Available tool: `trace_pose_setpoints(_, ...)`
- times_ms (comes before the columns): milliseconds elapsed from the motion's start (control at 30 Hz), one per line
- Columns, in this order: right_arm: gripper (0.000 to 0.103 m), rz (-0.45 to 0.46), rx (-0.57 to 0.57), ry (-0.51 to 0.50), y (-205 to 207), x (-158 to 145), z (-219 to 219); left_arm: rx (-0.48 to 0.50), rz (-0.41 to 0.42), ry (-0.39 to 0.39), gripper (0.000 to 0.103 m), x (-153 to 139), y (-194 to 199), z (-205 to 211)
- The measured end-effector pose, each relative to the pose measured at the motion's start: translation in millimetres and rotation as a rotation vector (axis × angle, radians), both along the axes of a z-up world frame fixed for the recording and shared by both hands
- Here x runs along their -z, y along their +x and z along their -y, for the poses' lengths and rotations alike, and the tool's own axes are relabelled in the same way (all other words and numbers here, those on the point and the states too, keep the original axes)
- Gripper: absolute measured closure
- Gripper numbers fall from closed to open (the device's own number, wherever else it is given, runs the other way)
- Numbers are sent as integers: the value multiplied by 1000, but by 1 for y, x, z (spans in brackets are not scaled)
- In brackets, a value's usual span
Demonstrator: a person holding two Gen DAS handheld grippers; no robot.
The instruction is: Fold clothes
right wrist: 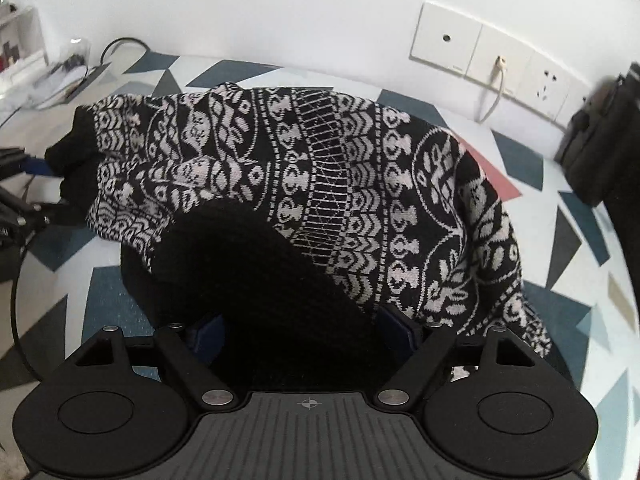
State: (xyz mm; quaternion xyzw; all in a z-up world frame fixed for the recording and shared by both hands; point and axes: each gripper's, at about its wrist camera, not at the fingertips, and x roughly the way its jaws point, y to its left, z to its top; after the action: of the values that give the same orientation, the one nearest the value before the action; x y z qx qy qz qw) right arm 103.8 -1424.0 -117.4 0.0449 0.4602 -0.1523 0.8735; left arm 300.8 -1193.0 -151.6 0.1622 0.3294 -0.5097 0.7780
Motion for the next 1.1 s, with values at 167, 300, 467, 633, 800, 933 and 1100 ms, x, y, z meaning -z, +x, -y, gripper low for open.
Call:
trace_pose_setpoints(167, 21, 15, 11, 15, 0, 4, 1, -6, 39, 31, 0, 4, -5, 7)
trace_pose_setpoints(300, 18, 23, 23, 24, 2, 6, 1, -2, 53, 52, 0, 4, -6, 10)
trace_pose_setpoints(467, 16, 29, 36, 32, 2, 7, 2, -7, 57, 67, 0, 4, -5, 14)
trace_pose_setpoints(633, 16, 32, 46, 32, 2, 7, 0, -43, 73, 44, 0, 6, -7, 13)
trace_pose_setpoints(800, 16, 31, 54, 31, 1, 7, -1, -69, 86, 25, 0, 8, -11, 12)
trace_pose_setpoints(933, 15, 30, 60, 33, 1, 7, -2, -64, 87, 28, 0, 7, -10, 13)
trace_pose_setpoints(1100, 15, 30, 64, 35, 1, 7, -2, -75, 95, 7, 0, 9, -12, 11)
